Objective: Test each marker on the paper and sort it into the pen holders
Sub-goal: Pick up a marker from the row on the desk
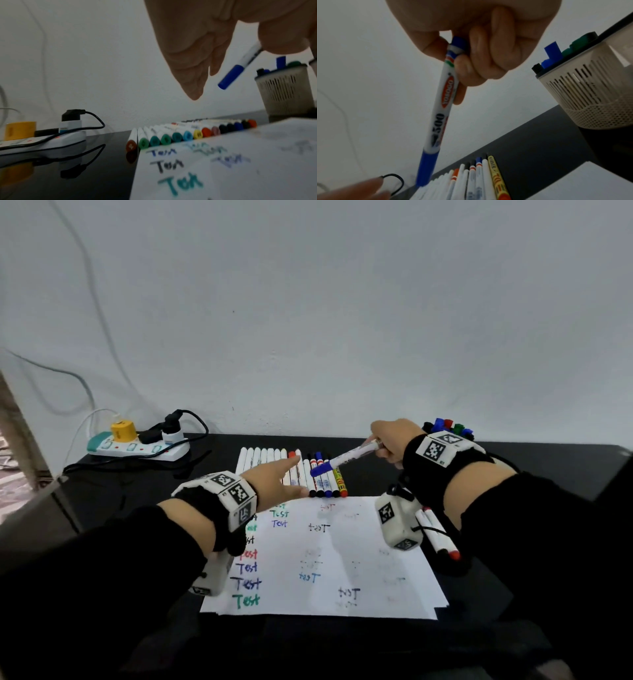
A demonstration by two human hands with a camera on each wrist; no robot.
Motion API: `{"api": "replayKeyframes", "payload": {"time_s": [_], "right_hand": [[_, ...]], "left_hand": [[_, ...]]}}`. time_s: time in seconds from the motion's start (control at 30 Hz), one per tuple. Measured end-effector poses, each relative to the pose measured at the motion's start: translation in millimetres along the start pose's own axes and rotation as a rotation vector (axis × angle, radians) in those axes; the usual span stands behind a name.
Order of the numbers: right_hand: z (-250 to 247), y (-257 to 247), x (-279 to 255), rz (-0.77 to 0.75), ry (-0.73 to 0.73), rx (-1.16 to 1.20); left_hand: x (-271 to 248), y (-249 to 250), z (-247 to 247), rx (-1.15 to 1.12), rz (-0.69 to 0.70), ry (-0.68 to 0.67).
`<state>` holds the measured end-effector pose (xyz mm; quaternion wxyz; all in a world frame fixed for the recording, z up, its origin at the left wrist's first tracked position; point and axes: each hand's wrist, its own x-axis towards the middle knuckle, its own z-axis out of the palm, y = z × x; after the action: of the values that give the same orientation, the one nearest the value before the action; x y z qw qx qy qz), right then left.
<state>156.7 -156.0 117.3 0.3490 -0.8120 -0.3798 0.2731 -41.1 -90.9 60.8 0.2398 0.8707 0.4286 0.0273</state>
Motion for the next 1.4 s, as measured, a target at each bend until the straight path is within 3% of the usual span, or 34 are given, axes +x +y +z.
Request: {"api": "replayKeyframes", "payload": {"time_s": [0.23,0.47,0.6,0.87,1.07,1.17,1.4], "right_hand": [[0.2,-15.7,-31.0,-0.063,-0.063,0.244],[42.1,-15.6,-47.1,-0.093,-0.065,0.521],[72.8,-21.0,-56.5,-0.115,-0.104,0.382],[103.8,-36.8,-63.5,-0.072,-0.047,0.415],[106.6,-42.8,-63.5,-0.130,-0.050,0.377],[98.0,-42.7,-61.0,-0.150,-0.024,0.368],[58.8,-24.8,-45.6,-0.081,0.034,0.561]], "left_hand": [[-21.3,5.9,-15.4,-0.252,0.060,0.006],[-49.7,0.3,-12.0,-0.527,0.028,0.092],[-63.7,-4.1,-17.9,-0.469,0.011,0.194],[-80.9,-6.4,-27.6,-0.242,-0.049,0.340],[-82.3,-4.5,-31.6,-0.193,-0.035,0.318],[-81.2,-7.3,-32.7,-0.333,-0.014,0.289],[-84.9,-29.9,-28.1,-0.394,-0.100,0.227]]}}
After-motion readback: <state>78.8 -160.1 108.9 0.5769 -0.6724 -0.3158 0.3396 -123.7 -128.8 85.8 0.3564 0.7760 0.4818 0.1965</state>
